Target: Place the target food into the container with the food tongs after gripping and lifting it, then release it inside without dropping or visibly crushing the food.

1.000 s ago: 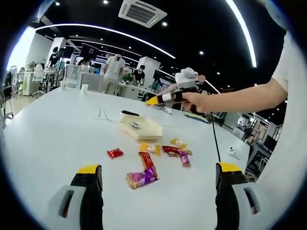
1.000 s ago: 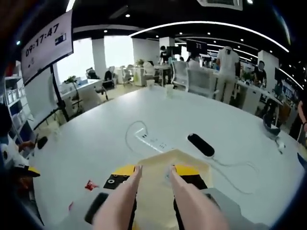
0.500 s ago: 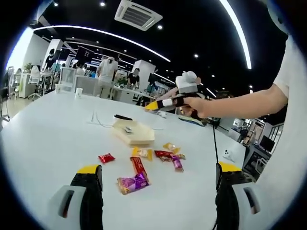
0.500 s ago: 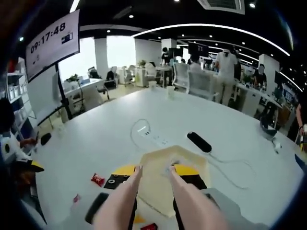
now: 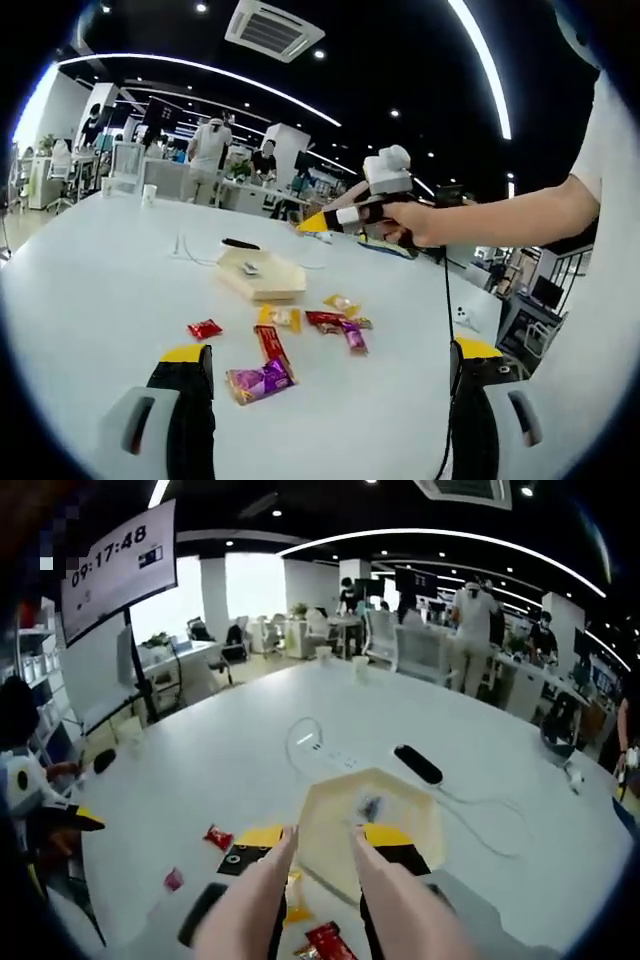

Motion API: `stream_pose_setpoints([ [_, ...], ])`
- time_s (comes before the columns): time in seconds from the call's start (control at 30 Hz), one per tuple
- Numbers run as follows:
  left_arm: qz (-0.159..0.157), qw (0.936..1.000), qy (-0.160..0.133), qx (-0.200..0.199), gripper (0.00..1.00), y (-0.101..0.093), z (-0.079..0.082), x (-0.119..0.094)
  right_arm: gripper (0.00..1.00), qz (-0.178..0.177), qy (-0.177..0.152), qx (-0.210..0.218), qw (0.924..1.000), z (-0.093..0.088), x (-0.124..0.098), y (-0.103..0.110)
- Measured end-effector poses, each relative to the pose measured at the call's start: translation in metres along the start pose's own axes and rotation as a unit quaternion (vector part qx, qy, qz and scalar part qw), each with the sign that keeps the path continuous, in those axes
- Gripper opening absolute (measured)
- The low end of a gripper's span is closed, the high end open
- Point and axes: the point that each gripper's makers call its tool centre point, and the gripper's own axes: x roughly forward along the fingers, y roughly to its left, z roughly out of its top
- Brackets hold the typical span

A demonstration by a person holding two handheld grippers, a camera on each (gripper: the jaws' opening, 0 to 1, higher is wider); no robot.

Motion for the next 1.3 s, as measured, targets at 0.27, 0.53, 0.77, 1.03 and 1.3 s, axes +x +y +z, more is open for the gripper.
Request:
stream_pose_setpoints([
  [0.27, 0.002, 1.0, -0.005, 0.004, 0.99, 0.002, 0.006, -0.003, 0.27, 0.01, 0.006, 0.004, 0.9999, -0.013, 0.002, 0.008],
  [0.53, -0.007, 0.9999, -0.006, 0.015, 0.99, 0.001, 0.012, -0.003, 0.27, 0.021, 0.007, 0.0, 0.9998, -0.014, -0.005, 0.017],
  [0.77, -0.014, 0.9997, -0.005, 0.019, 0.99, -0.002, 0.012, -0.006, 0.28, 0.026, 0.011, 0.009, 0.9996, -0.02, -0.004, 0.028],
  [1.03, -0.014, 0.9998, -0.009, 0.011, 0.99, -0.001, 0.011, -0.013, 0.28, 0.045, 0.02, -0.005, 0.9988, -0.033, -0.001, 0.053],
  [1.3, -0.012, 0.9999, -0.004, 0.011, 0.99, -0.006, 0.004, -0.018, 0.27, 0.066, 0.049, -0.067, 0.9944, -0.047, 0.001, 0.082],
])
